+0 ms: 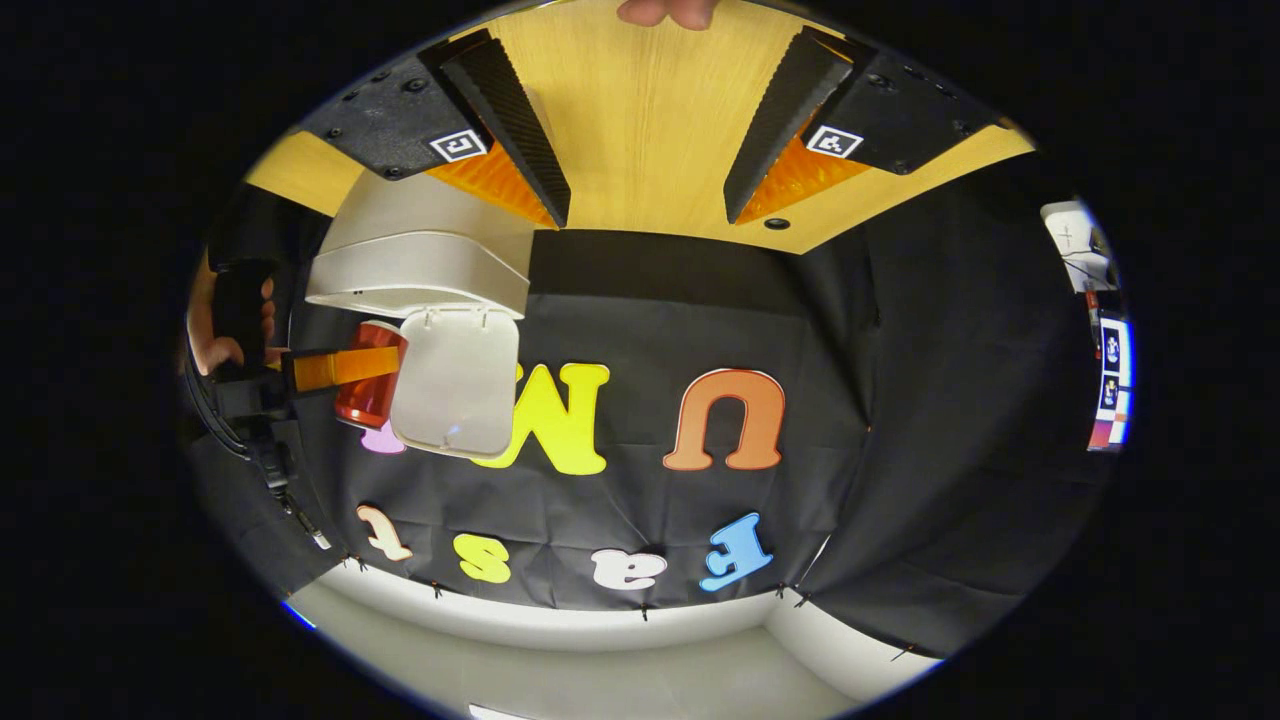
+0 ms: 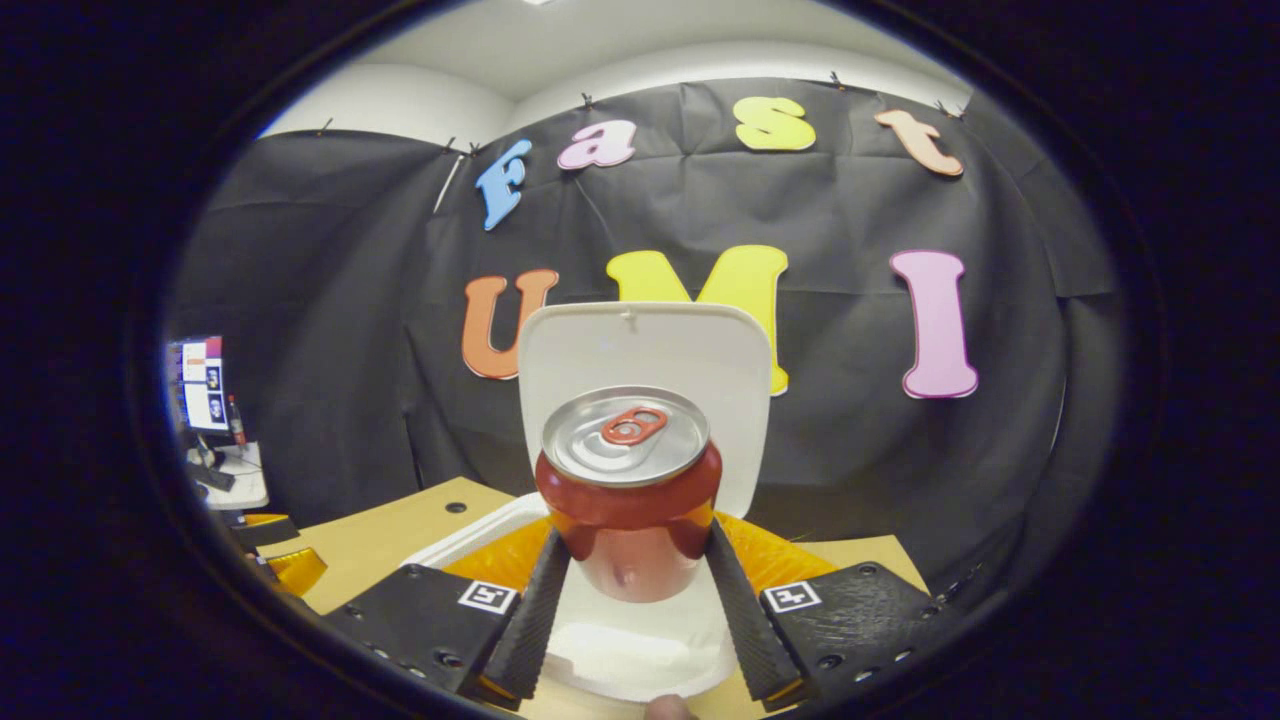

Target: Press the lid of the desktop garbage bin to open it, pick up the crumpled paper on the desktop and throw it into the bin, then pick up the pop can on the desktop and drop it into the bin, and finally close the garbage bin lid.

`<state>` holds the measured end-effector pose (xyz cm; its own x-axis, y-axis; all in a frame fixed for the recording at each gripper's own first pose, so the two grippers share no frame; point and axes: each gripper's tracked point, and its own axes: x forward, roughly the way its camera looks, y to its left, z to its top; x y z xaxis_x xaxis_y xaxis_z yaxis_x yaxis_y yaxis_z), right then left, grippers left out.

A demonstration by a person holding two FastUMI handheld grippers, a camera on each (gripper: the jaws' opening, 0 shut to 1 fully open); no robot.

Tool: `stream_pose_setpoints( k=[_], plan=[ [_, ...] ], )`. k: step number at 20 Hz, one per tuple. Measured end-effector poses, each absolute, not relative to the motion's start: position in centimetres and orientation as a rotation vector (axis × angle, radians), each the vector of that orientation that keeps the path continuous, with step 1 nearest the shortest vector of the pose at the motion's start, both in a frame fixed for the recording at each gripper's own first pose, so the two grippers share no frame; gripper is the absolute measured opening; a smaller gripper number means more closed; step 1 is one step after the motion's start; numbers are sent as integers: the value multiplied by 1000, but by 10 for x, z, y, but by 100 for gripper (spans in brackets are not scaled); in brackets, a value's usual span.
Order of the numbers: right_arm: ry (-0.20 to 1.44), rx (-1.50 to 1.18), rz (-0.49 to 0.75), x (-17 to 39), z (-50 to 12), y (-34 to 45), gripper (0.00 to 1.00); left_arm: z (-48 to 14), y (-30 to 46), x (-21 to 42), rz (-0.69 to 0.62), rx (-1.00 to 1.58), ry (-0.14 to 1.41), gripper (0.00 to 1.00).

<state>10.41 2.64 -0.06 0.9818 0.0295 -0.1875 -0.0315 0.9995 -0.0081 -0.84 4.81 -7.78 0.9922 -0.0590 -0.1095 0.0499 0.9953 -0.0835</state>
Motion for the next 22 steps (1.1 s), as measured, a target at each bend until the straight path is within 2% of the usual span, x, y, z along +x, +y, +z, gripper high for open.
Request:
stream_pose_setpoints(
  k=[5, 10, 16, 21, 22],
  plan=[
    [249, 0, 39, 108, 8, 29, 74, -68, 39, -7, -58, -43, 106, 100],
    [177, 19, 7, 114, 66, 16, 73, -55, 30, -5, -70, -59, 99, 100],
    [305, 62, 42, 104, 29, 28, 76, -47, 19, -7, -87, -38, 80, 99],
    [302, 53, 54, 107, 28, 40, 82, -49, 29, -9, -72, -28, 83, 99],
    [293, 61, 58, 107, 32, 43, 92, -49, 32, -9, -65, -24, 86, 99]
  ],
)
